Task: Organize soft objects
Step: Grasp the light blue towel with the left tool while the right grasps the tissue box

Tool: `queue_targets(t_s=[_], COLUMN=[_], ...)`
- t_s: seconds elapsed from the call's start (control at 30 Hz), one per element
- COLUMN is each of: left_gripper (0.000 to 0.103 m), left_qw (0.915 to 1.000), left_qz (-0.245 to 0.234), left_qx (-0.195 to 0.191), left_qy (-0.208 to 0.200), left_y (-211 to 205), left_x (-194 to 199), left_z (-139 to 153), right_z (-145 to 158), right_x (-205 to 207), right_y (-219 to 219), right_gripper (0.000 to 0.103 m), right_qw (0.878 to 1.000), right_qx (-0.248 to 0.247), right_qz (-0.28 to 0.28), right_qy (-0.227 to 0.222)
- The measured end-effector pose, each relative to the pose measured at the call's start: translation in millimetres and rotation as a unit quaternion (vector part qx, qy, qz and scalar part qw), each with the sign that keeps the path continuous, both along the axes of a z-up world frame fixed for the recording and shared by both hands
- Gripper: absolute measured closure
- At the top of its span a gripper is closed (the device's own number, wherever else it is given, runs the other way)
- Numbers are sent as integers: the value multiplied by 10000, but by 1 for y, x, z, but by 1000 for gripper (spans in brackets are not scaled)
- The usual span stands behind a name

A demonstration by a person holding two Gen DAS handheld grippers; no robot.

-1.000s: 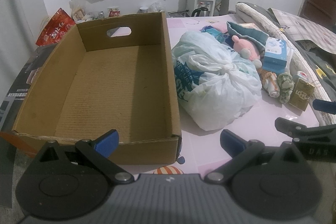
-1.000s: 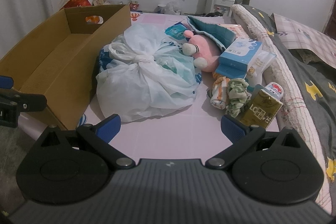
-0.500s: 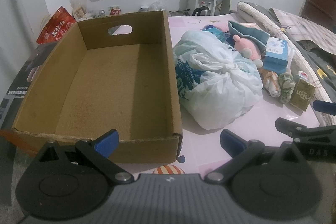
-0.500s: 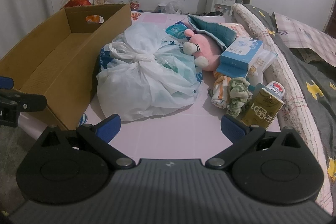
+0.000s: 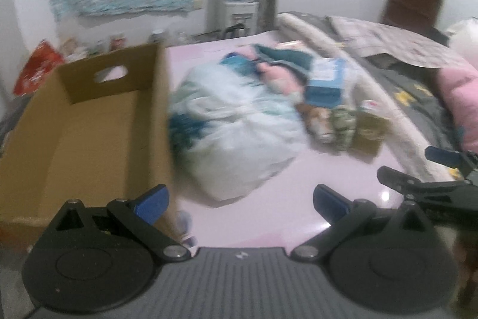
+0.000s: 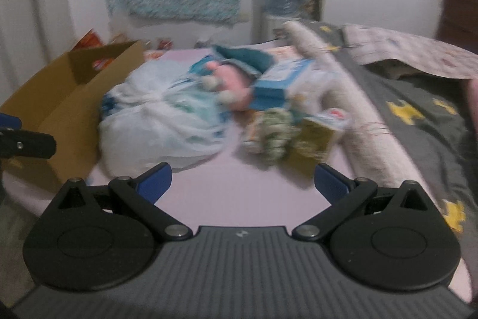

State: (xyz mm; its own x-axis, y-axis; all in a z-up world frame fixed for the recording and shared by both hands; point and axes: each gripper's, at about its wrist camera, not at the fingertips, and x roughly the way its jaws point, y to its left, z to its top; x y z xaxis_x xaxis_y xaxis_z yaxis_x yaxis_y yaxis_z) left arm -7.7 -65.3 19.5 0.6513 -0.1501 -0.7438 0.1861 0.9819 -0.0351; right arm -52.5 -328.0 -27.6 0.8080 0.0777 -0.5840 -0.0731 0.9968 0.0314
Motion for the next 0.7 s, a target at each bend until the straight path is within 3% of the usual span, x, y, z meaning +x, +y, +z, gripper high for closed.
queue_targets(t_s=[0.33,0.7], left_gripper=[0,0], left_qw=[9930,9897], left_qz=[-1129,-1255], left_qx=[-256,-40], left_qy=[-227,-681], left_y=[-79,-114], left_x=[25,103], left_z=[5,29], right_z=[-1,6], right_x=[9,98], right_y=[-96,-130], right_gripper=[1,6], right_qw=[9920,9710], right_qx=[1019,2326], right_qz=[-721,-416], right_qy=[-202,-373])
